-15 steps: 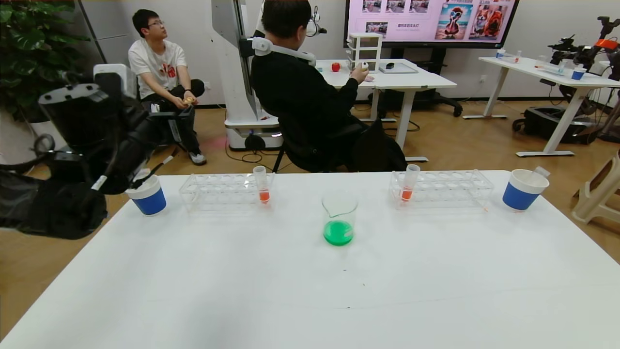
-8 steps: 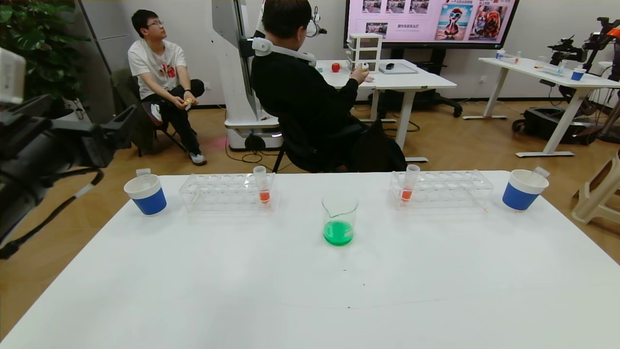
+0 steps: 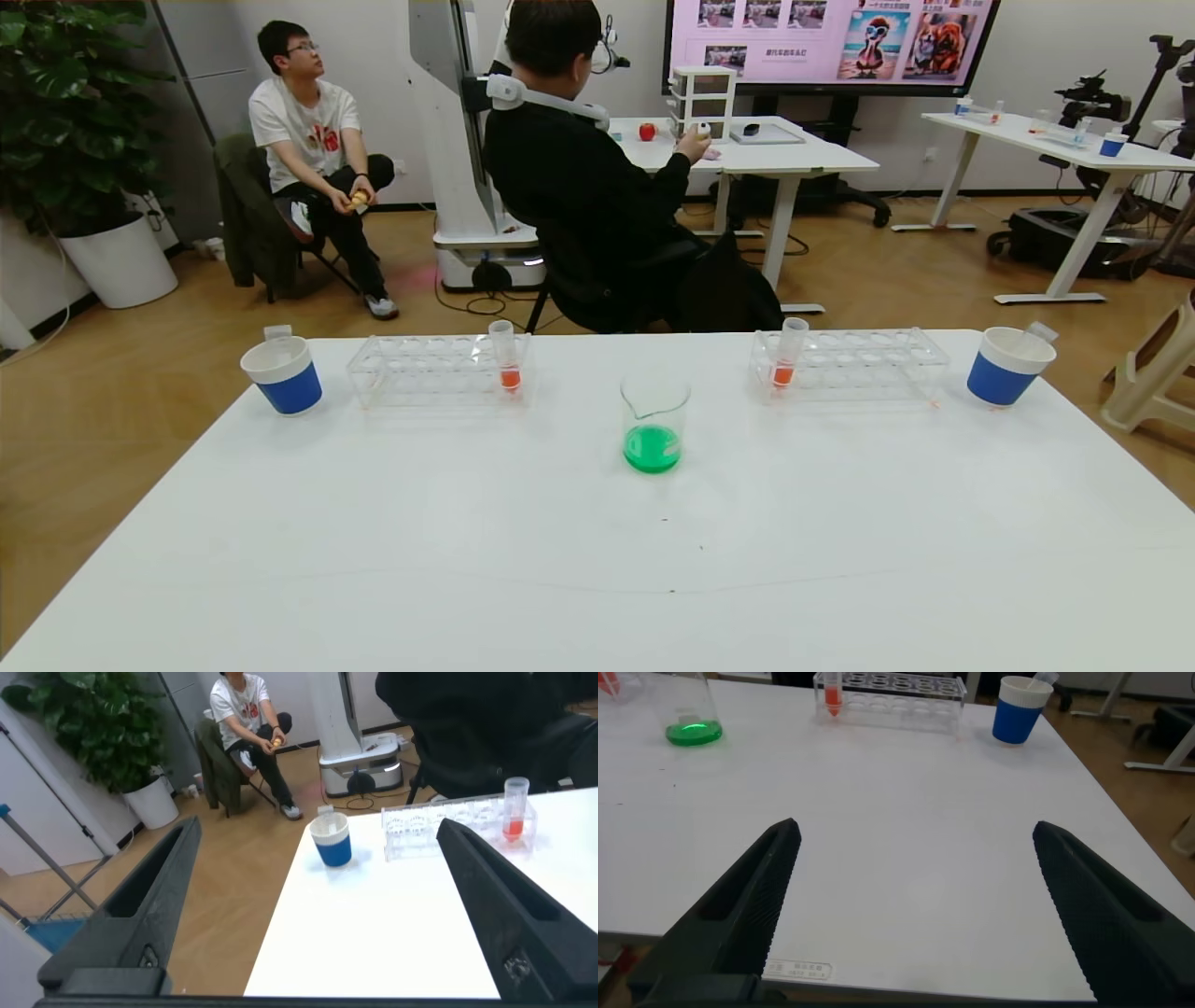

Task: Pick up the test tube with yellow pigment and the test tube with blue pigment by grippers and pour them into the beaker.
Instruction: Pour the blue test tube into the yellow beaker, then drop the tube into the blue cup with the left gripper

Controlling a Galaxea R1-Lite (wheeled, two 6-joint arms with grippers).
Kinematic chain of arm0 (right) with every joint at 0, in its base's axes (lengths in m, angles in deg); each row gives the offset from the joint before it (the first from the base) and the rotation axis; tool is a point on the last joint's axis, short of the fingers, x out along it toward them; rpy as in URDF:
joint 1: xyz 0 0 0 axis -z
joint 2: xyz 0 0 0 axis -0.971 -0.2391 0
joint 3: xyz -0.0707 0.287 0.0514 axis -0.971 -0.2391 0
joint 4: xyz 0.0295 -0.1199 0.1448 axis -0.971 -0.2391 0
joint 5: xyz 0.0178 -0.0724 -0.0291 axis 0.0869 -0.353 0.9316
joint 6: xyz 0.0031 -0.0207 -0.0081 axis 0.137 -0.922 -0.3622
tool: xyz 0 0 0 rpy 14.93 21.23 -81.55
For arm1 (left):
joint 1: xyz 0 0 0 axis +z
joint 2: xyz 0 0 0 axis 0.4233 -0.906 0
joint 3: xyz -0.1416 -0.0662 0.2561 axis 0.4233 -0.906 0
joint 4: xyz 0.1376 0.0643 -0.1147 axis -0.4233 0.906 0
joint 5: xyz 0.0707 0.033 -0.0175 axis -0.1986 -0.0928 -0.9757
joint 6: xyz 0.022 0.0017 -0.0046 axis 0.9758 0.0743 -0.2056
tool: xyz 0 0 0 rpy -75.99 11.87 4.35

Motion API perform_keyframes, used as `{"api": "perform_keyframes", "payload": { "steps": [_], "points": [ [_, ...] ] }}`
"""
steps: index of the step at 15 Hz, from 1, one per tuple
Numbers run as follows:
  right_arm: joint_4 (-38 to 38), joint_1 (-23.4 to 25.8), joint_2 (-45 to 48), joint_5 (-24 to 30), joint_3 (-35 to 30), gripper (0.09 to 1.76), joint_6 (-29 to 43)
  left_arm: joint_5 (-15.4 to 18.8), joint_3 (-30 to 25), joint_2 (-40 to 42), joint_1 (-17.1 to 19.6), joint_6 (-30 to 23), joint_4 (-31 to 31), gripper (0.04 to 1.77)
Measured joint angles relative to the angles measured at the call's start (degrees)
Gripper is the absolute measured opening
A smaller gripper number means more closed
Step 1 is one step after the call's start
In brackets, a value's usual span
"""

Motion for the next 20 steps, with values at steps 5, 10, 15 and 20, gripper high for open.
{"api": "perform_keyframes", "payload": {
  "steps": [5,10,15,20],
  "points": [
    [0.0,0.0,0.0,0.0,0.0,1.74,0.0,-3.1,-0.7,12.9,0.1,-2.8,8.8,1.75],
    [0.0,0.0,0.0,0.0,0.0,1.74,0.0,-1.8,-0.4,14.9,2.3,-2.0,8.0,1.75],
    [0.0,0.0,0.0,0.0,0.0,1.74,0.0,2.8,-0.5,15.9,5.4,-1.4,5.7,1.75],
    [0.0,0.0,0.0,0.0,0.0,1.74,0.0,15.2,-8.9,25.4,7.2,-5.9,5.4,1.75]
  ]
}}
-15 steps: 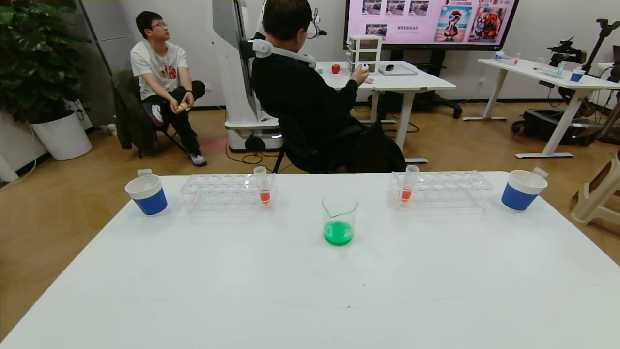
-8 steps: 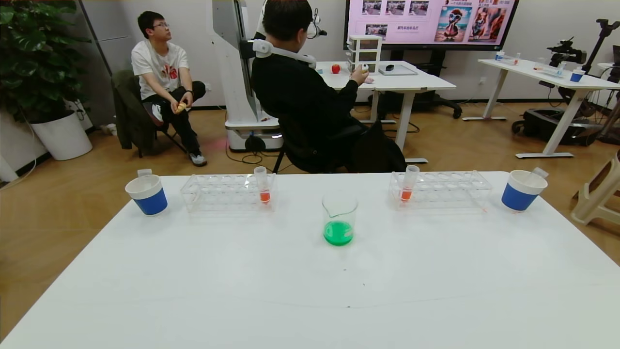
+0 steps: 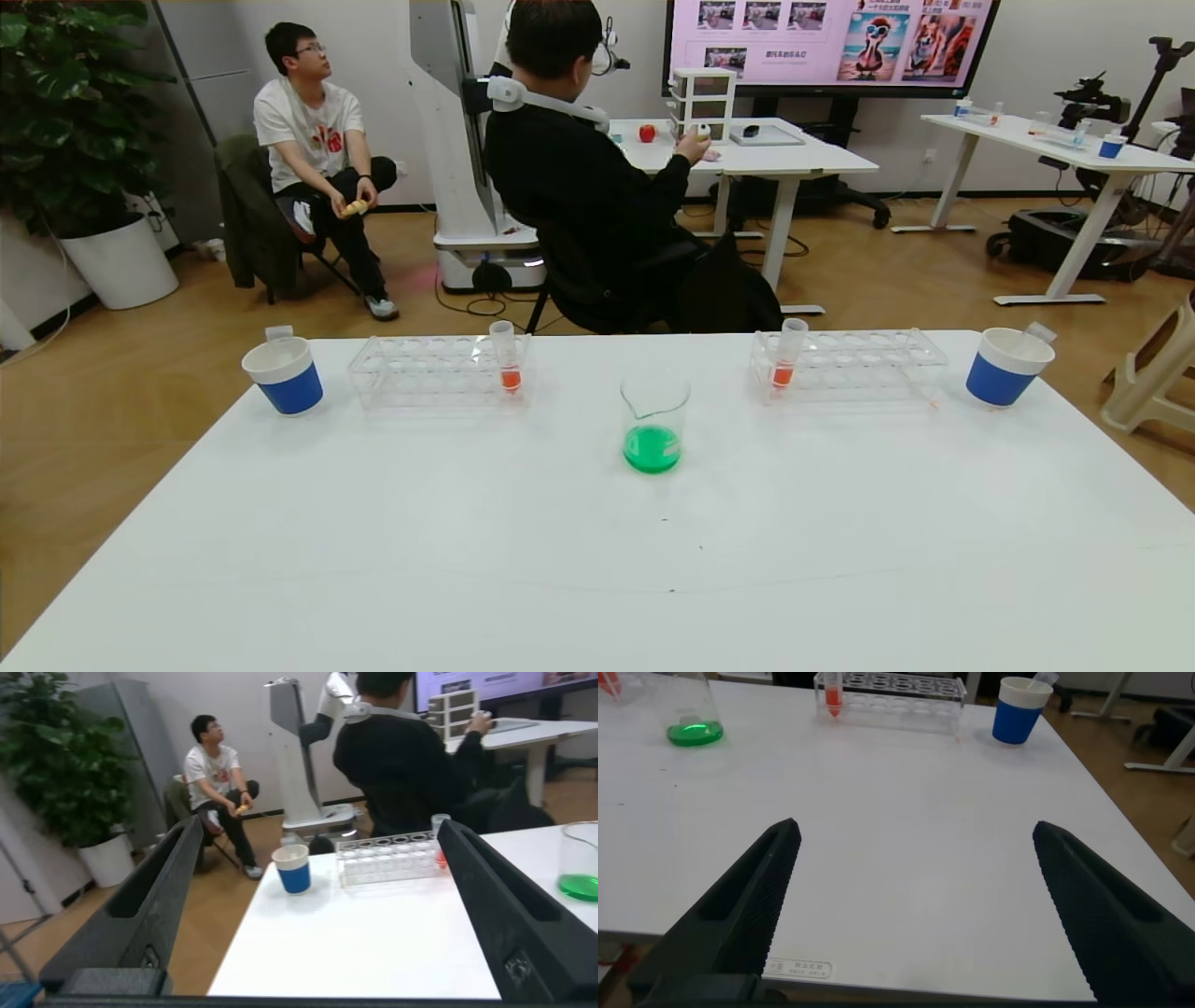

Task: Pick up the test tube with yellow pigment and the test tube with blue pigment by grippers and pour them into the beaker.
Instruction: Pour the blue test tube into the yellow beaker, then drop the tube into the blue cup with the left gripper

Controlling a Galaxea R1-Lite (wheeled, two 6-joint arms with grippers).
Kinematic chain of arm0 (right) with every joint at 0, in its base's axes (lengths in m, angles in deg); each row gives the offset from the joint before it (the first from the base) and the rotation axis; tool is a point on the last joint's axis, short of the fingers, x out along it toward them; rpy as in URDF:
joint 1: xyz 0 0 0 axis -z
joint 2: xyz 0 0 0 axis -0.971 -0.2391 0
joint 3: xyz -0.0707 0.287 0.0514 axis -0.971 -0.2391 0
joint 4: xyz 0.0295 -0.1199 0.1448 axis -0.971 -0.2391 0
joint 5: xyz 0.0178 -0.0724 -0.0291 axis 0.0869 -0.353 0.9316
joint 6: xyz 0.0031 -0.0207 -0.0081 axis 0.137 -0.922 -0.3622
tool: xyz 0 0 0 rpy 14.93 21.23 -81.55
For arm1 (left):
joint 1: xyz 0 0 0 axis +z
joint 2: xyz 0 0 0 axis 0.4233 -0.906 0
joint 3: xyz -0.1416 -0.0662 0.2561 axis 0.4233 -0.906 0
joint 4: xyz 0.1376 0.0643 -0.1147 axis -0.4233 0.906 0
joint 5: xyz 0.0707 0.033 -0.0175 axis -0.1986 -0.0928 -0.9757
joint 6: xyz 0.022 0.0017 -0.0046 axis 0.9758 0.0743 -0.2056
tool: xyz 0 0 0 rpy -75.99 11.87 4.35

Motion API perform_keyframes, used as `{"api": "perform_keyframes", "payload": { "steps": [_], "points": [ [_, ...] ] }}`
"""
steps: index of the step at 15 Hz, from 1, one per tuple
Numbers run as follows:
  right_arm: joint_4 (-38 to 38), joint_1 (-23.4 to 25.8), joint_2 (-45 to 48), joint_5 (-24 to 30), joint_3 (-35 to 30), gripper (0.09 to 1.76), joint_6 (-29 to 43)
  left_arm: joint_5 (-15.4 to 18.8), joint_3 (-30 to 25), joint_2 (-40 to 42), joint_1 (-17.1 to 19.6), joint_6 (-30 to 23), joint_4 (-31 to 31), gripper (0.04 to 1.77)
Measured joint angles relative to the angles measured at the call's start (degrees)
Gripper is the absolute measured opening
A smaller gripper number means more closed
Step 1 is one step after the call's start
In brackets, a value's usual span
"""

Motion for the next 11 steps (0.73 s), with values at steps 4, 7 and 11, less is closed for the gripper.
{"api": "perform_keyframes", "payload": {
  "steps": [4,7,11],
  "points": [
    [0.0,0.0,0.0,0.0,0.0,1.74,0.0,2.7,-14.6,4.6,0.0,-5.4,-5.6,1.75],
    [0.0,0.0,0.0,0.0,0.0,1.74,0.0,4.9,-19.8,5.4,-0.1,-6.7,4.9,1.75],
    [0.0,0.0,0.0,0.0,0.0,1.74,0.0,5.1,-20.6,5.5,-0.1,-7.7,5.1,1.75]
  ]
}}
